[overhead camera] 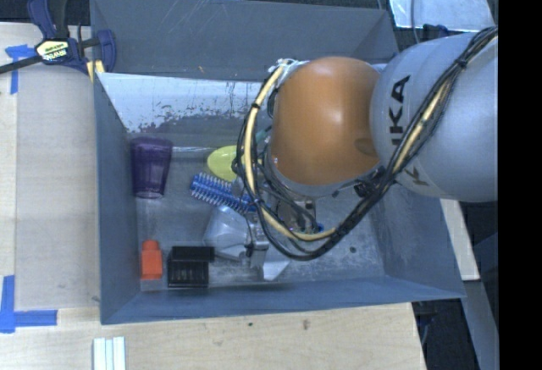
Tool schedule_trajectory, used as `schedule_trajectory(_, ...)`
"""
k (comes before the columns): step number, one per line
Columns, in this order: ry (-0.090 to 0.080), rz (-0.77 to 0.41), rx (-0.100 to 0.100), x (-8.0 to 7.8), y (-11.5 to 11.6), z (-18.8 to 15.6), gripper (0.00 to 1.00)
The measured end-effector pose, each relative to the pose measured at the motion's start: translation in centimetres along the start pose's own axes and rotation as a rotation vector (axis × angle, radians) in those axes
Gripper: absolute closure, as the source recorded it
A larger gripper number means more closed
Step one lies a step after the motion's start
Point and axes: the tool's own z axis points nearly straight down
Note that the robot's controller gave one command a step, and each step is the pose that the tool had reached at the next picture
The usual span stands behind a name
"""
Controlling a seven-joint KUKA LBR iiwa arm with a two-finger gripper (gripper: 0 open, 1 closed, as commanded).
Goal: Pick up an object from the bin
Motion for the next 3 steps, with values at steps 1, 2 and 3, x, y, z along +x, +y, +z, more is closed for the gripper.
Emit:
schedule_trajectory(1, -0.009, 0.003, -0.002, -0.2, -0.1, -0.4, 0.0)
schedule_trajectory(2, -0.005, -0.034, -0.001, -1.0, -3.5, -1.4, 0.0)
schedule_trajectory(3, -0.003, -0.005, 0.0, -1.4, -3.1, -6.5, 0.0)
